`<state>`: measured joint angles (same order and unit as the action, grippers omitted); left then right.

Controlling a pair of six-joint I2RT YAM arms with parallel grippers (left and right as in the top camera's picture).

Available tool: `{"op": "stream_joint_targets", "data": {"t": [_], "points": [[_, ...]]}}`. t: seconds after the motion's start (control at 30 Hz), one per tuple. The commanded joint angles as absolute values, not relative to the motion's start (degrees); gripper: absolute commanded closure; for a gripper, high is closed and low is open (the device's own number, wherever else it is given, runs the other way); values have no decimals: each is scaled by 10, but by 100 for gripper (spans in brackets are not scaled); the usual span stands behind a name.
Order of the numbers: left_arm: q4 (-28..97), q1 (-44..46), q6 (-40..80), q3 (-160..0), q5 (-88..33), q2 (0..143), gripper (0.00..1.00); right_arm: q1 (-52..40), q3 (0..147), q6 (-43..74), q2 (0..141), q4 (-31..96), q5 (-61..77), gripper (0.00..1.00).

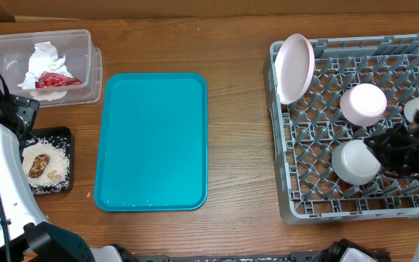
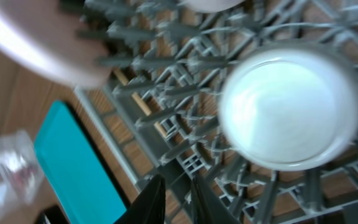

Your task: Sort waste into correct bins and load items into the dishwasher

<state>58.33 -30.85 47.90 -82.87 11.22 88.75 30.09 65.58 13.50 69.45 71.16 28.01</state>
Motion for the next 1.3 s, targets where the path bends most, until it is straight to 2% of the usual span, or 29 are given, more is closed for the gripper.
{"op": "stream_joint_targets", "data": {"t": [0.0,0.23,0.33,0.37,0.4,0.43,0.63,1.07,1.27], "points": [[583,-307,484,-830,120,891,0,250,672,138,621,708,275,82],[583,-307,484,-830,120,891,0,199,661,120,469,695,268,82],[583,-307,484,-830,120,891,0,199,649,120,405,683,268,74],[583,-307,484,-830,120,891,0,199,645,120,385,682,268,64],[583,-307,484,-830,120,891,0,199,641,120,368,683,268,9],[583,-307,484,-830,120,891,0,199,639,120,355,693,268,0],[583,-307,484,-830,120,891,0,199,640,157,345,757,270,0],[583,-307,484,-830,120,891,0,198,640,165,346,784,261,0],[583,-307,484,-830,120,891,0,146,639,129,346,780,255,0]]}}
